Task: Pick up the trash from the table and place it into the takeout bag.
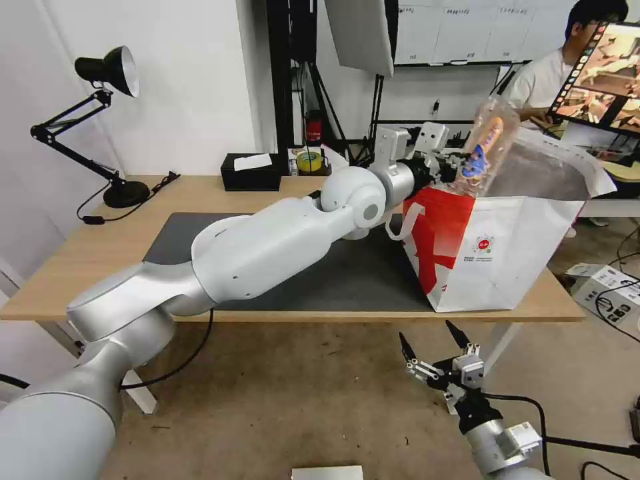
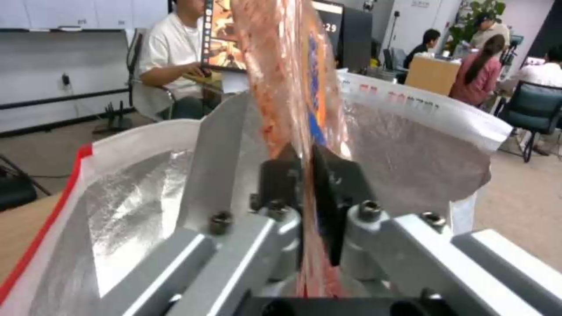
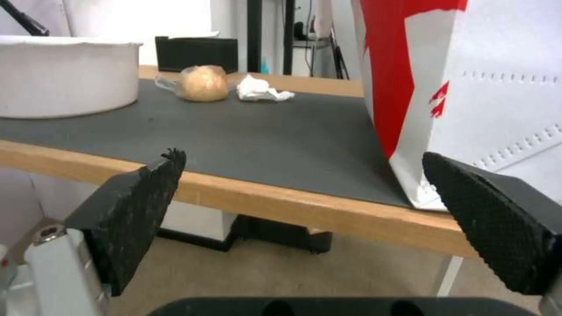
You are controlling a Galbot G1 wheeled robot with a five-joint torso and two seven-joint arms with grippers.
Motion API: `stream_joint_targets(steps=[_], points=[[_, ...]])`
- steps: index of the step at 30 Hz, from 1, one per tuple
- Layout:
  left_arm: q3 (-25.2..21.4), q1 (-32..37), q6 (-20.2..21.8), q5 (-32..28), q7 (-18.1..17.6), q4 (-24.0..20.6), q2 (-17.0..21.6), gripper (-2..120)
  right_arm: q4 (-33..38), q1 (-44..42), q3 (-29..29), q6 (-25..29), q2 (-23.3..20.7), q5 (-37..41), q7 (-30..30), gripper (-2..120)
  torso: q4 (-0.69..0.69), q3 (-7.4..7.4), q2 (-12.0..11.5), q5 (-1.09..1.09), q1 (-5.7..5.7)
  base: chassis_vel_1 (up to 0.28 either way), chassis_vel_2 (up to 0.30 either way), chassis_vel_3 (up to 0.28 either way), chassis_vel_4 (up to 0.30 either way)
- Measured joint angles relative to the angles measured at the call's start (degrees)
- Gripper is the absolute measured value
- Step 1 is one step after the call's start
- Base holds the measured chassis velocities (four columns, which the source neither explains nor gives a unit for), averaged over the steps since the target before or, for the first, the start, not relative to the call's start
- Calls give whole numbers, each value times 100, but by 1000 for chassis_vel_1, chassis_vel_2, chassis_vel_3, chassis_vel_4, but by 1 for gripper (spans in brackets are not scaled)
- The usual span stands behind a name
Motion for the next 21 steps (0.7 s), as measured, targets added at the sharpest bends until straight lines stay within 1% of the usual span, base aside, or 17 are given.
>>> stream_joint_targets(steps=[1, 2, 5, 6, 8, 9, 10, 11, 13, 14, 16, 17, 19, 20, 21], points=[[27, -2, 0, -5, -1, 22, -4, 14, -15, 3, -13, 0, 4, 1, -3, 100, 0, 0, 0, 0, 0, 0, 0, 0, 0], [27, -2, 0, -5, -1, 22, -4, 14, -15, 3, -13, 0, 4, 1, -3, 100, 0, 0, 0, 0, 0, 0, 0, 0, 0], [71, -17, -3, -26, -21, 42, -23, 29, -38, 4, -51, 1, 29, 2, -7, 100, 0, 0, 0, 0, 0, 0, 0, 0, 0], [71, -17, -3, -26, -21, 42, -23, 29, -38, 4, -51, 1, 29, 2, -7, 100, 0, 0, 0, 0, 0, 0, 0, 0, 0], [65, -23, -8, -48, -69, 60, -47, 39, -44, 12, -65, 2, 27, 5, -8, 100, -1, 0, 0, 0, 0, 0, 0, 0, 0], [50, -23, -15, -51, -102, 60, -47, 42, -44, 19, -67, 3, 19, 10, -8, 100, -1, 0, 0, 0, 0, 0, 0, 0, 0], [50, -23, -15, -51, -102, 60, -47, 42, -44, 19, -67, 3, 19, 10, -8, 100, -1, 0, 0, 0, 0, 0, 0, 0, 0], [-2, -24, -52, -55, -175, 15, -20, 49, -44, 41, -71, 2, 2, 20, -9, 100, -2, 0, 0, 0, 0, 0, 0, 0, 0], [-72, -9, -198, 25, -293, -209, 124, 58, -25, 76, -79, 1, -23, 38, -6, 100, -2, 0, 0, 0, 0, 0, 0, 0, 0], [-72, -9, -198, 25, -293, -209, 124, 58, -25, 76, -79, 1, -23, 38, -6, 100, -2, 0, 0, 0, 0, 0, 0, 0, 0], [-120, 93, -624, 345, -426, -643, 407, 69, 74, 88, -82, -2, -62, 51, 11, 100, 0, 0, 0, -1, 0, 0, 0, 0, 0], [-120, 93, -624, 345, -426, -643, 407, 69, 74, 88, -82, -2, -62, 51, 11, 100, 0, 0, 0, -1, 0, 0, 0, 0, 0], [-239, 251, -865, 665, -549, -1058, 671, 79, 138, 78, -74, -3, -98, 59, 19, 100, 1, 0, 0, -1, -1, 0, 0, 0, 0], [-274, 307, -938, 798, -571, -1163, 757, 83, 151, 73, -68, -3, -106, 62, 21, 100, 0, 0, 0, -1, -1, 0, 0, 0, 0], [-274, 307, -938, 798, -571, -1163, 757, 83, 151, 73, -68, -3, -106, 62, 21, 100, 0, 0, 0, -1, -1, 0, 0, 0, 0]])
